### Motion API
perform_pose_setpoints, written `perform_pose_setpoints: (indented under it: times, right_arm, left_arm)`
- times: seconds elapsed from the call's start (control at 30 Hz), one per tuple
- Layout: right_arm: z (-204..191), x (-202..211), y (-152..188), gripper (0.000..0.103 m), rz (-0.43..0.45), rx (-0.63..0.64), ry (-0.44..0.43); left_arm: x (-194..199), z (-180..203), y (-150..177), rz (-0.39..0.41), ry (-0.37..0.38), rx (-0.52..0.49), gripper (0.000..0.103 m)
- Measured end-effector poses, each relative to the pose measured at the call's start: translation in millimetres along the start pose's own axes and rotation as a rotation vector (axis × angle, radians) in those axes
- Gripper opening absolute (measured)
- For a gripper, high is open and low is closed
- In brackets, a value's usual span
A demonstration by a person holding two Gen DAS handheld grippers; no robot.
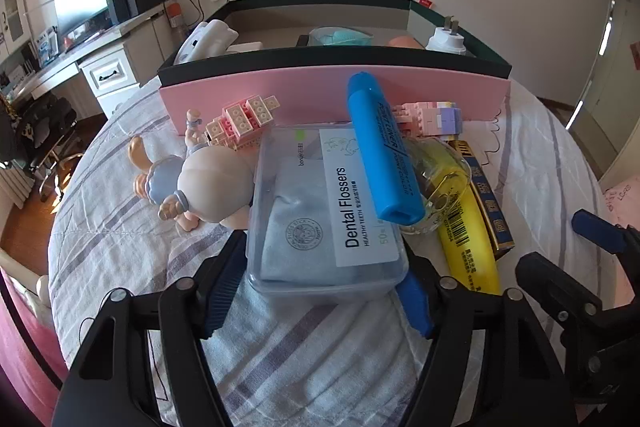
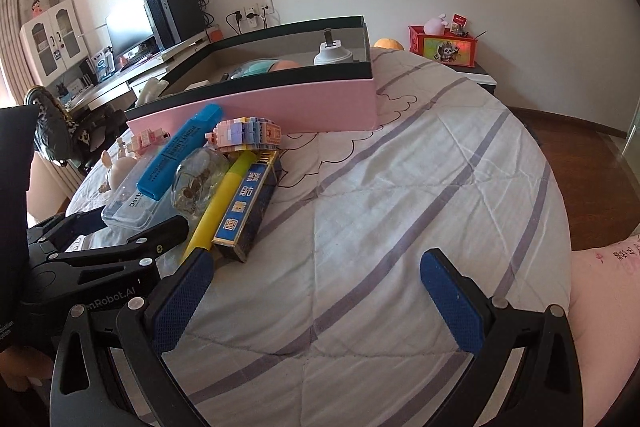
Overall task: Organize rigid objects
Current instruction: 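Grasp the Dental Flossers box with the left gripper while the right gripper grasps the blue-yellow pen box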
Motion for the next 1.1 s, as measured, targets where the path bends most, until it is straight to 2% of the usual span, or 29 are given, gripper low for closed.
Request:
perform_pose_setpoints:
  times: [0.17,0.5,0.6,0.63,0.7,0.73,0.77,0.8,0.83,0.87,0.97,1.07,1.1]
  right_arm:
    - [-7.7,-5.6,-1.6,0.103,-0.021,0.027,0.033]
    - [-34.9,-31.1,-16.7,0.103,-0.078,0.11,0.063]
    - [-42.6,-38.6,-21.7,0.088,-0.082,0.151,0.064]
    - [-44.4,-42.0,-22.0,0.078,-0.093,0.162,0.062]
    - [-45.6,-41.6,-23.6,0.071,-0.092,0.178,0.051]
    - [-45.8,-40.1,-22.3,0.053,-0.09,0.186,0.03]
    - [-44.6,-37.9,-20.7,0.038,-0.089,0.188,0.016]
    - [-42.6,-34.8,-18.6,0.033,-0.087,0.191,0.011]
    - [-40.1,-30.9,-15.4,0.02,-0.087,0.192,0.002]
    - [-37.2,-26.5,-11.9,0.016,-0.091,0.188,-0.007]
    - [-32.2,-14.1,-1.1,0.016,-0.096,0.171,-0.031]
    - [-34.1,-17.4,-2.7,0.017,-0.086,0.161,-0.018]
    - [-36.6,-21.2,-5.3,0.018,-0.091,0.166,-0.01]
  left_arm:
    - [11.9,-5.0,7.6,0.027,0.011,-0.005,0.061]
    - [42.5,-21.1,45.9,0.047,0.02,0.007,0.061]
    - [41.4,-24.1,47.5,0.045,0.02,0.014,0.063]
    - [40.6,-26.1,47.4,0.045,0.022,0.02,0.064]
    - [38.2,-27.8,45.2,0.044,0.025,0.027,0.066]
    - [36.8,-28.0,43.9,0.042,0.022,0.028,0.067]
    - [35.1,-27.8,42.5,0.039,0.02,0.029,0.071]
    - [33.0,-27.7,41.3,0.035,0.019,0.029,0.075]
    - [30.9,-27.2,39.7,0.035,0.015,0.03,0.075]
    - [29.1,-26.7,38.2,0.035,0.013,0.03,0.077]
    - [23.6,-22.5,34.0,0.036,0.001,0.017,0.077]
    - [21.1,-16.7,31.1,0.041,-0.002,-0.008,0.062]
    - [21.0,-15.6,30.8,0.041,-0.005,-0.014,0.061]
Point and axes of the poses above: each gripper's, at about its wrist camera, not at the fingertips, and x roughly against the way its jaws point, z to its right, y to its underside, the point moved 1 cm from there along -x, roughly the way its jaws point, and after that the axes turned 7 degrees about -x, right-handed, at the moved point
